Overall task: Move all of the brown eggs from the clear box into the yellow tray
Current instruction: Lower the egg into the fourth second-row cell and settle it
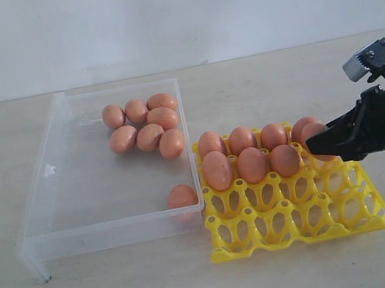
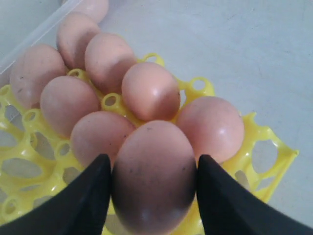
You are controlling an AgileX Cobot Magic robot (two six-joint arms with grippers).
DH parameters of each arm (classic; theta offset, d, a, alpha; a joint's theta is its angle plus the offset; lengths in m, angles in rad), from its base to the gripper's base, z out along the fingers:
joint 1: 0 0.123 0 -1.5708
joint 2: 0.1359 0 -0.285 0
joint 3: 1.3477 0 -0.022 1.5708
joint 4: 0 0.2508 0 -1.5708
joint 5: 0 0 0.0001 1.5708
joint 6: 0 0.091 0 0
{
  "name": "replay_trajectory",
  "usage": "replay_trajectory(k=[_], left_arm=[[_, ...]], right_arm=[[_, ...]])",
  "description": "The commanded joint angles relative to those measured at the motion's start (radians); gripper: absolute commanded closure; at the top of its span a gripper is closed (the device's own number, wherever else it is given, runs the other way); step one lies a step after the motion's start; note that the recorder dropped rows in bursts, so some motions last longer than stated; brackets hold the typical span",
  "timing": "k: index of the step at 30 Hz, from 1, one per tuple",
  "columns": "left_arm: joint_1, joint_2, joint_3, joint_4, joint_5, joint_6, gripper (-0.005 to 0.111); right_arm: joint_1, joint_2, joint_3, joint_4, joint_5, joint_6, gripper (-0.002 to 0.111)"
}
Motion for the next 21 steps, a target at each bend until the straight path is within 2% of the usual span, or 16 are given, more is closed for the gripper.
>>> replay_trajectory(k=[1,17,19,21], left_arm=[[-0.002,-0.002,0.003,-0.007,-0.017,-0.009,0.111],[-0.002,-0.002,0.003,-0.007,-0.017,-0.009,0.111],[-0.002,-0.002,0.003,-0.007,-0.017,-0.009,0.111],[-0.002,-0.002,0.003,-0.007,-0.017,-0.009,0.111]], right_arm=[[-0.007,0.001,-0.002,0.056,-0.012,-0.049,0.108],[-0.007,0.052,-0.002,0.107,-0.009,-0.108,0.107],[-0.007,0.052,-0.002,0.107,-0.009,-0.112,0.101],[-0.007,0.052,-0.002,0.107,-0.009,-0.112,0.089]])
